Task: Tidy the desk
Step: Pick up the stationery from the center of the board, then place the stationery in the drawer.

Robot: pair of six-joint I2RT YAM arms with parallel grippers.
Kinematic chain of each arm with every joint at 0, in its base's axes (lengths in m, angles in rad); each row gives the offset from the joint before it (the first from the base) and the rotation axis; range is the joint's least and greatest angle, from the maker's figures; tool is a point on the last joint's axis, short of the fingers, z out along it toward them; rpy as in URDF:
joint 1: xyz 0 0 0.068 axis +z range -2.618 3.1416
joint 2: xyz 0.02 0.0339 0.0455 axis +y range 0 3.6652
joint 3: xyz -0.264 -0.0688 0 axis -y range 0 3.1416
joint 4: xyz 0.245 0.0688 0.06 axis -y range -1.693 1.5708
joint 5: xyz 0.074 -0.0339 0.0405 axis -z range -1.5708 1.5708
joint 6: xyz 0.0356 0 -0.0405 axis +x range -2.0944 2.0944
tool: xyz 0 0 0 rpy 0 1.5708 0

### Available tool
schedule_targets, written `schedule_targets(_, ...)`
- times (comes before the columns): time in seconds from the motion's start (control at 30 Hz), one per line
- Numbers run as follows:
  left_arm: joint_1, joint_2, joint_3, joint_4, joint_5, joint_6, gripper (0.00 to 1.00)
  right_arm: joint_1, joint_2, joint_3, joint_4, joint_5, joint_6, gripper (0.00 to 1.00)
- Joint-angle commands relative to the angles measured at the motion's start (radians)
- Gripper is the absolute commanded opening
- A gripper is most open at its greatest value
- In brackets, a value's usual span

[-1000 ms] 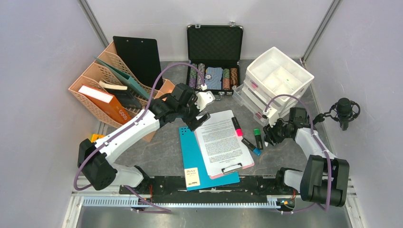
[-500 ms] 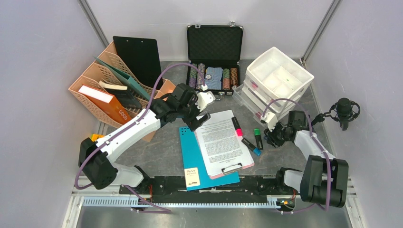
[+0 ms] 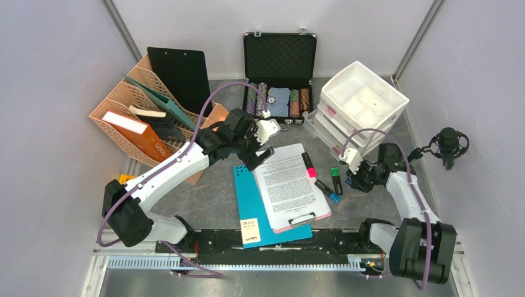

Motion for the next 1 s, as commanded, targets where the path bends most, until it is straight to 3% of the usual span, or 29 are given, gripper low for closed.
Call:
schedule_targets(0.0, 0.002, -0.028, 0.012, 0.029, 0.006, -0.011, 1.0, -0.006, -0.095, 0.152, -0.169, -0.022, -0.068, 0.05)
schedule_targets(0.27, 0.002, -0.034, 0.013, 0.029, 0.009, -0.013, 1.0, -0.004, -0.123, 0.411, -0.281, -0.125, 0.02, 0.05)
schedule_targets(0.47, 0.002, -0.031, 0.018, 0.029, 0.015, -0.019, 1.0, 0.03, -0.051, 0.5, -0.17, -0.136, 0.177, 0.05)
schedule_targets(0.97, 0.002, -0.034, 0.01, 0.029, 0.022, -0.022, 1.0, 0.161, 0.092, 0.499, 0.106, 0.079, 0.395, 0.11)
